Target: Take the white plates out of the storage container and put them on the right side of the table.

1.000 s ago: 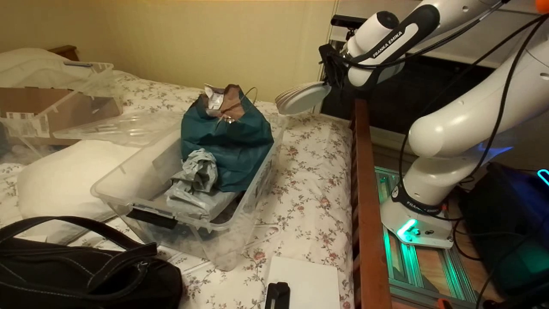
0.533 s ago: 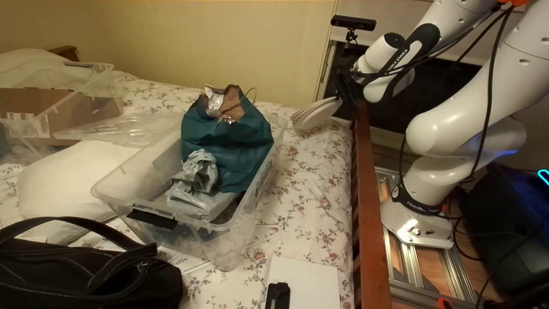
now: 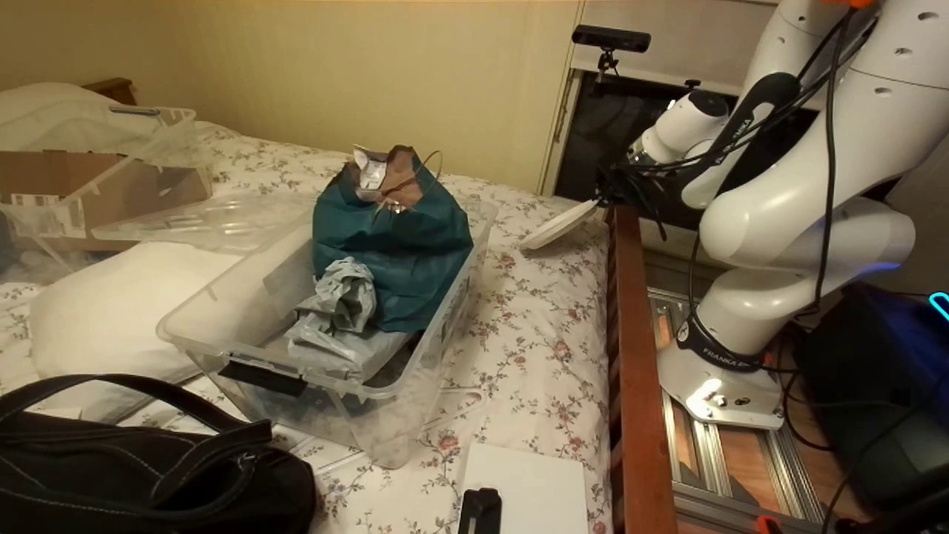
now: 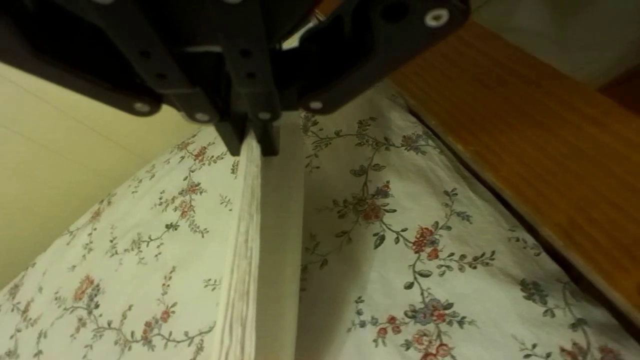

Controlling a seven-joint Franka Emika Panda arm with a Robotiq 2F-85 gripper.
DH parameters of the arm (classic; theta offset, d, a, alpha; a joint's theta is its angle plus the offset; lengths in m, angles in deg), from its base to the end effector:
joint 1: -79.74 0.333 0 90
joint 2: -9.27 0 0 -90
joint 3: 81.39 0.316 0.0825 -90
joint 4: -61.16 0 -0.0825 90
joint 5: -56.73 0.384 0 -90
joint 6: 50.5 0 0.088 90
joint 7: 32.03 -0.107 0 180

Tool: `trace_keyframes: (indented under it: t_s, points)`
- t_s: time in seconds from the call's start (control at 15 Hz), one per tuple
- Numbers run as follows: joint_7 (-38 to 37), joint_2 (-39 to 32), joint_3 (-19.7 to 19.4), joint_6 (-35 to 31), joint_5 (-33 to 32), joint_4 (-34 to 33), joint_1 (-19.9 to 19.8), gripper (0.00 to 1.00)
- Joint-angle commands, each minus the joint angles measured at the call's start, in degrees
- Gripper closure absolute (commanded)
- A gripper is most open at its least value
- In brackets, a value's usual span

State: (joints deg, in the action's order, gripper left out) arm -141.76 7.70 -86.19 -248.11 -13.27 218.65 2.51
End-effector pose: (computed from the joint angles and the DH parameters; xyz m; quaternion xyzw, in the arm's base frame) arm 0.1593 -0.3508 0.2611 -0.4914 0.8279 -0.2661 0.0475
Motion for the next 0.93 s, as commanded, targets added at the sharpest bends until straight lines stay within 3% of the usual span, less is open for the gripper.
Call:
trace_keyframes:
  t_s: [0.0, 0.2, 0.27, 0.33, 0.53, 0.87]
  points:
    - [-4.44, 1.14, -3.83, -3.95, -14.99, -0.06, -3.42, 0.97]
    - [-6.29, 1.73, -6.55, -6.63, -23.38, -0.24, -5.63, 0.97]
    - [-6.56, 1.92, -7.24, -7.18, -25.5, -0.26, -6.21, 0.86]
    - [-6.62, 2.18, -7.8, -7.21, -27.2, -0.26, -6.67, 0.63]
    - [-7.93, 2.83, -8.9, -6.48, -31.78, -0.29, -7.4, 0.54]
    - [-13.04, 7.01, -8.74, -4.07, -38.04, 0.09, -7.35, 0.19]
